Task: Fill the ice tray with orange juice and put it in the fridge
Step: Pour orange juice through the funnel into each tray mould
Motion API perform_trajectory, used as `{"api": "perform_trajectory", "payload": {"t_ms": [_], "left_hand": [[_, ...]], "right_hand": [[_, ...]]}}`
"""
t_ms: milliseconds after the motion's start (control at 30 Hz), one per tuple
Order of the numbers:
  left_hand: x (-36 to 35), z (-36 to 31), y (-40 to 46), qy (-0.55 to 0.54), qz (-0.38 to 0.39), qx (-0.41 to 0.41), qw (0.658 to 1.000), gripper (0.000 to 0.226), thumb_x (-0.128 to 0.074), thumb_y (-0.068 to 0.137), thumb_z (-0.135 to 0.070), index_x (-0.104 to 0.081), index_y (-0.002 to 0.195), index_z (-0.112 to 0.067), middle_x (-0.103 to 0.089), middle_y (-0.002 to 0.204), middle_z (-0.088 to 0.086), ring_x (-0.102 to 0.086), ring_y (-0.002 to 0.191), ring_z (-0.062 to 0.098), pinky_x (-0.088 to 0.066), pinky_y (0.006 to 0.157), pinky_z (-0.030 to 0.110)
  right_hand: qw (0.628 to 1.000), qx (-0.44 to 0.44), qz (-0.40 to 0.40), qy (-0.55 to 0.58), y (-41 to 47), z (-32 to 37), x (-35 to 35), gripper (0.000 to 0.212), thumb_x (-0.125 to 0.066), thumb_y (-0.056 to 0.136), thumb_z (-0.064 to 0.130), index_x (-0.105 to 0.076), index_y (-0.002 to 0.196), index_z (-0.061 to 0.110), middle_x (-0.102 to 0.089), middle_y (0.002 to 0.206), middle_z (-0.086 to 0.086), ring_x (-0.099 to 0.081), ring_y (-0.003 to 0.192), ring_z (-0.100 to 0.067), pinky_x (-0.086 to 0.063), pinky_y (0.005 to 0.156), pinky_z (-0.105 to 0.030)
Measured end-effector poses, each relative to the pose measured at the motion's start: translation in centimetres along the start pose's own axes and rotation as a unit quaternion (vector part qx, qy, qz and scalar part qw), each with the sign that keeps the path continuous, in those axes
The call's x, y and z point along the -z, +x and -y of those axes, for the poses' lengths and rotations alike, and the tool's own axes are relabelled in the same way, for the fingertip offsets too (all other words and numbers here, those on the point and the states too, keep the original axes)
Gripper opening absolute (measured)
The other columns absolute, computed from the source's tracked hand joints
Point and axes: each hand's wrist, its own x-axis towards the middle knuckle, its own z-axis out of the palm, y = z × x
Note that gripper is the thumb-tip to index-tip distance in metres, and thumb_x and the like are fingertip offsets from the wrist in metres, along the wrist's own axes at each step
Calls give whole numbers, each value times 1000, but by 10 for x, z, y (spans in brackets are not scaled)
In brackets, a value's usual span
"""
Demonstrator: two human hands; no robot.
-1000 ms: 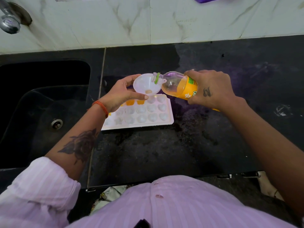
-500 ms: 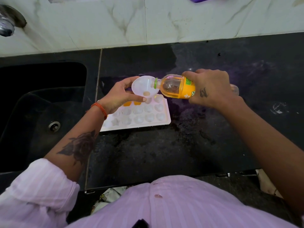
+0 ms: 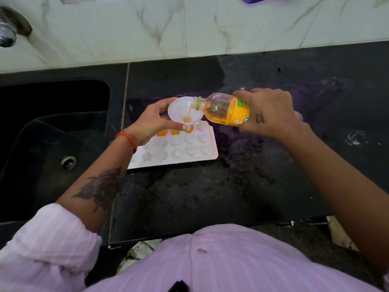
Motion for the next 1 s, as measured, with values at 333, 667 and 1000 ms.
{"api": "perform_trajectory", "payload": {"t_ms": [333,667,1000], "left_hand": [[2,-3,2,-3,0,-15,1000,70,-78,69,-2,-51,129,-25,-61,119,-6,-58,112,17,-54,79,20],[-9,-7,11,8,13,-23,1000,72,-78,71,-2,-49,134,-20,-58,125,-1,-56,114,18,-55,81,23],[-18,-9,12,32,25,-4,999,73,-78,72,-6,-46,136,-22,-59,126,3,-60,108,24,-56,80,44]], "right_hand": [[994,-22,11,103,-4,-3,-3,78,-78,63,45,-47,132,29,-65,113,-7,-58,102,-32,-35,72,-31],[996,-39,6,76,-13,-11,-1,77,-78,64,44,-46,133,30,-64,113,-5,-59,100,-32,-33,70,-31],[999,-40,8,24,-17,-17,-4,70,-74,68,43,-46,131,31,-64,106,-5,-61,94,-33,-36,67,-32]]}}
